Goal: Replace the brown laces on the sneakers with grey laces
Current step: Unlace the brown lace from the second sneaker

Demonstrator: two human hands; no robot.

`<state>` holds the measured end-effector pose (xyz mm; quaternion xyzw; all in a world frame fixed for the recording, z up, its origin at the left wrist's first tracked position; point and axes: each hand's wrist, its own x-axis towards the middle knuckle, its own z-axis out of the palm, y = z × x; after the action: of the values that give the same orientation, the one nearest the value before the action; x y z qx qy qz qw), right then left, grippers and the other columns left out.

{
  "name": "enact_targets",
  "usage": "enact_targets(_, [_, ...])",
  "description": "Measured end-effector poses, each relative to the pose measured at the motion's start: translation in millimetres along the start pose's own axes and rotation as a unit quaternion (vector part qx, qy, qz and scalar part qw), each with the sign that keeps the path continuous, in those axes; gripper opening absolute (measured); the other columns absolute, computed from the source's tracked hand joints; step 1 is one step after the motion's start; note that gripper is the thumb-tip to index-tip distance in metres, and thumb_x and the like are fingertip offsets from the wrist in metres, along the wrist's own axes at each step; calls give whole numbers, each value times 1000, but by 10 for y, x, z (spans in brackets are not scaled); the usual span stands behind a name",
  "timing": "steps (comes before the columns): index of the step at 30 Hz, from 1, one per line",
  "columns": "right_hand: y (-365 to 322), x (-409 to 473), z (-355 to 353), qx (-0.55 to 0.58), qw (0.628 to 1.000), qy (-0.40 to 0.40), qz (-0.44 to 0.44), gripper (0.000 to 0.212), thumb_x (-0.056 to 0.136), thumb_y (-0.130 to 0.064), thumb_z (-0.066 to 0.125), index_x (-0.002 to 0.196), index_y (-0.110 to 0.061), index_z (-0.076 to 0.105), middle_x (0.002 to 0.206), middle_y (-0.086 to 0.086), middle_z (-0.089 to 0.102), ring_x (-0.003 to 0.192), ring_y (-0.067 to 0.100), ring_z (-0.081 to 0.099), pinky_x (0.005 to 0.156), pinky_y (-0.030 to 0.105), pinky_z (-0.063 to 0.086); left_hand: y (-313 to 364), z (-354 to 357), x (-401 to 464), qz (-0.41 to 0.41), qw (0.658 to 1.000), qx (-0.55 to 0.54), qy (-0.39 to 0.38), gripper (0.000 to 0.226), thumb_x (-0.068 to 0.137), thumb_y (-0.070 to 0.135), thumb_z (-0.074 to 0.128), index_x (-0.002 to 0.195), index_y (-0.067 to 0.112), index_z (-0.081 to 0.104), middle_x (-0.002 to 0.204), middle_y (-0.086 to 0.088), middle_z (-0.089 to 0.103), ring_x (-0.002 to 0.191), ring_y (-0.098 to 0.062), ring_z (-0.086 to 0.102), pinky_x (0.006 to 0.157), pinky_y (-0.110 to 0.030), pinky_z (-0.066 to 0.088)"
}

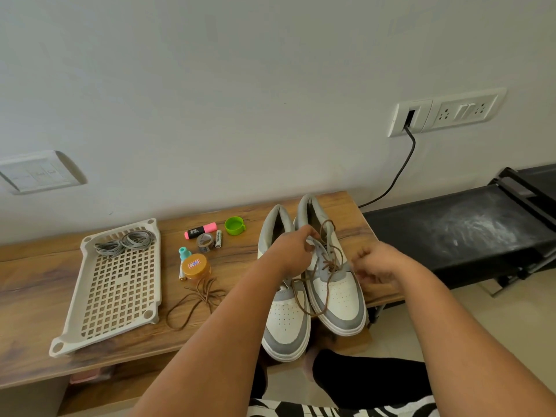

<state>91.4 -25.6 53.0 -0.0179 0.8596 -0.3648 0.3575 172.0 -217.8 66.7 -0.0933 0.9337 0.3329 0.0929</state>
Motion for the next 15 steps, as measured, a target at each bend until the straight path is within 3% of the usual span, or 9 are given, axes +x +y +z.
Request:
enact_targets(3, [-130, 35, 22, 0, 990, 71, -121, 15, 88, -11, 66, 100, -20, 64, 102, 0, 64, 95, 17, 63, 83, 36, 55, -7, 1, -17, 2, 1000, -3, -6, 44, 96, 9, 49, 135, 27, 43, 128, -8, 63, 109, -23, 62, 86, -32, 54])
enact_targets(6, [-178, 87, 155, -46, 974, 117, -188, 12, 90, -25, 68, 100, -22, 63, 98, -6, 62, 92, 11, 59, 76, 24, 48, -5, -4, -30, 5, 1000, -4, -10, 46, 95, 11, 53, 137, 26, 42, 132, -6, 61, 111, -21, 60, 88, -30, 51])
enact_targets(9, [-154, 114, 243, -59, 957, 152, -238, 17, 87, -17, 71, 101, -22, 64, 91, -3, 64, 84, 10, 60, 64, 12, 41, -4, -13, -32, 2, 1000, -6, -13, 48, 94, 13, 57, 137, 26, 42, 132, -6, 61, 113, -21, 59, 92, -32, 51])
enact_targets(13, [-87, 148, 155, -84, 959, 134, -236, 15, 87, -15, 71, 98, -24, 66, 93, 1, 64, 90, 16, 61, 77, 28, 52, 0, -4, -30, 3, 1000, -11, -15, 48, 93, 16, 60, 137, 27, 42, 133, -5, 61, 115, -22, 59, 93, -32, 50])
enact_targets(15, [-71, 141, 156, -82, 959, 126, -240, 9, 87, -22, 72, 95, -22, 67, 92, -2, 63, 89, 15, 60, 75, 26, 50, 1, 2, -32, 2, 1000, -9, -16, 50, 93, 15, 60, 137, 28, 41, 134, -5, 60, 114, -22, 59, 91, -31, 50])
